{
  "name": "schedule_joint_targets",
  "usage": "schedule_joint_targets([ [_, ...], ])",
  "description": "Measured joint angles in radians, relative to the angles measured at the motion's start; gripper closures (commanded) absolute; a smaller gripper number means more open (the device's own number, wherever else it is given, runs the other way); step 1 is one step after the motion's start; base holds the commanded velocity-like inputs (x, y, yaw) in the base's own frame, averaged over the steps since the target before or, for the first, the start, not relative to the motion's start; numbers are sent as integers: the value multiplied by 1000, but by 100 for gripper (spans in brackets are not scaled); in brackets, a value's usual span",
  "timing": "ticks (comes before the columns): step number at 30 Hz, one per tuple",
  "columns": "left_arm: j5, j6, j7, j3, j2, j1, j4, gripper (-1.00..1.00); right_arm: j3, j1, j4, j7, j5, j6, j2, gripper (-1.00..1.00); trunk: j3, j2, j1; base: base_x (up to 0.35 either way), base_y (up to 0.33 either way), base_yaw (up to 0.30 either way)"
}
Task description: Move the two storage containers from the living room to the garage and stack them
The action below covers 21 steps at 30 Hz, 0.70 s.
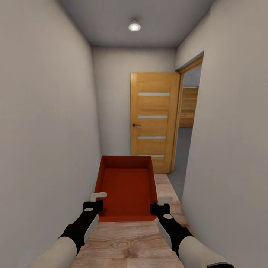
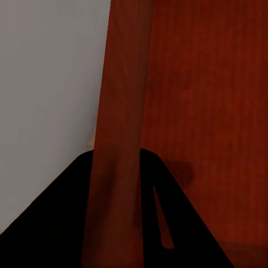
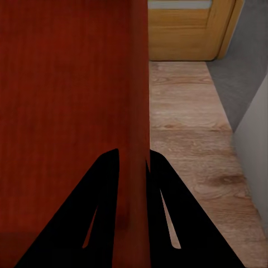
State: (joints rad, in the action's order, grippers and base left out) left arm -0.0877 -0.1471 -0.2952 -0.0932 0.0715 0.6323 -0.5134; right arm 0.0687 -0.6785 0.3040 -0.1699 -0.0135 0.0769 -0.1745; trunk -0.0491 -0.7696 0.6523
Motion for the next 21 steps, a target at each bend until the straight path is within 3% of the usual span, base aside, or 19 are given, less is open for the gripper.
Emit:
schedule_joint_targets([
  [21,0,0,0,0,0,0,0,100,0,0,0,0,-1,0,0,100,0,0,0,322,0,0],
])
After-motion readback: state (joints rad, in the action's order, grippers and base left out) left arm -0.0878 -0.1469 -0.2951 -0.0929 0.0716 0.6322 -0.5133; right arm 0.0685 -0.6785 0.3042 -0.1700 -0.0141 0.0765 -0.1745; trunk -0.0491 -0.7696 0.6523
